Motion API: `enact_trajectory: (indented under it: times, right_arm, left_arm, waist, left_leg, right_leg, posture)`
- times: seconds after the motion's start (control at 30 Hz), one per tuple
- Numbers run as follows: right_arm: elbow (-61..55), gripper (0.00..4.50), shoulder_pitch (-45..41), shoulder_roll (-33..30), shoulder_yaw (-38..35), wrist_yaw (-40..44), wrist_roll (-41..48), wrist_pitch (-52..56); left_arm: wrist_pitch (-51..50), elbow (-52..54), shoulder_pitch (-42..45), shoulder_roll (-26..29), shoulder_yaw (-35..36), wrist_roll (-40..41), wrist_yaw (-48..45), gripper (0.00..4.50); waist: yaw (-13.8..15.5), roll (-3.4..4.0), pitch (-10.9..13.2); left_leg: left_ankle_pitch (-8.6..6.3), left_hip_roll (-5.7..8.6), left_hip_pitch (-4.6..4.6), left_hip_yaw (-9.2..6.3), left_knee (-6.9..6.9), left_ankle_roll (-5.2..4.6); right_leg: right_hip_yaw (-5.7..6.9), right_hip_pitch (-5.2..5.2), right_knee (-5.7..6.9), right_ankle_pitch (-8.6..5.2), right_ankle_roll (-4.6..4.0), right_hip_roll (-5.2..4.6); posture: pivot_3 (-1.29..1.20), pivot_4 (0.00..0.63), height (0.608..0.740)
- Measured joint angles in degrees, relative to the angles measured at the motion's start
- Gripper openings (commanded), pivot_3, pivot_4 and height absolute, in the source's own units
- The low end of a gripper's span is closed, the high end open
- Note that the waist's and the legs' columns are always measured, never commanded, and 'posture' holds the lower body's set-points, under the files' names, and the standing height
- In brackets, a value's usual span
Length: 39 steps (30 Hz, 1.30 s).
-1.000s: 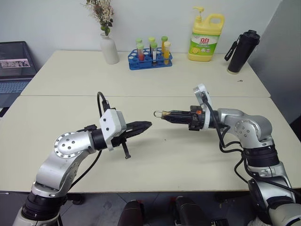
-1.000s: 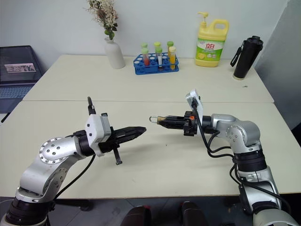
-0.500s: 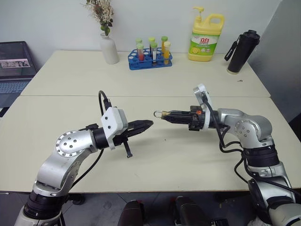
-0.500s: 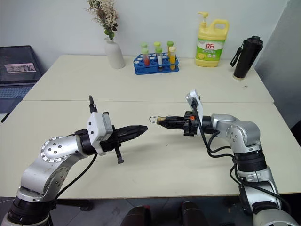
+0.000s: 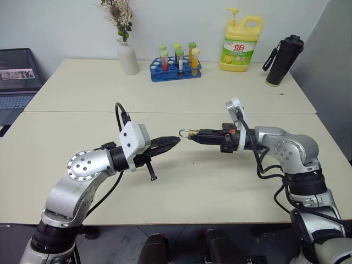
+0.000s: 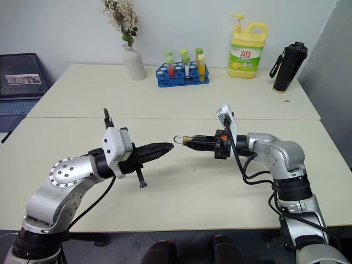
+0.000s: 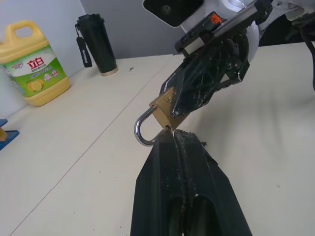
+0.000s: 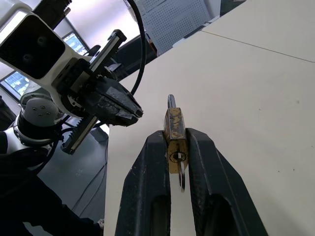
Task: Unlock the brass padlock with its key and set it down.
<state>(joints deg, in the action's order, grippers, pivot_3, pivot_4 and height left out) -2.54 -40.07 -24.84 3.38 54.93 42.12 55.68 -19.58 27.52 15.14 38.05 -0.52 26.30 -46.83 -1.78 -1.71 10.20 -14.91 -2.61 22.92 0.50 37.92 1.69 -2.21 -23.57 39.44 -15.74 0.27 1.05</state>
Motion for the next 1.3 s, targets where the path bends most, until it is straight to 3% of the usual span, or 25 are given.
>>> enact_trajectory:
  times: [1.3]
  right_arm:
    - [-0.6, 0.14, 0.0, 0.0, 0.0, 0.0, 0.9, 1.0]
  left_arm:
    - [1.4, -1.1, 0.5, -1.5, -2.4, -4.6, -1.1, 0.00]
  waist:
    - [0.0, 0.00, 0.0]
  left_leg:
    - [0.00, 0.00, 0.00, 0.00, 0.00, 0.00]
  right_leg:
    - [0.00, 0.00, -0.01, 0.00, 0.00, 0.00]
  posture:
    - [0.00, 0.150, 0.740]
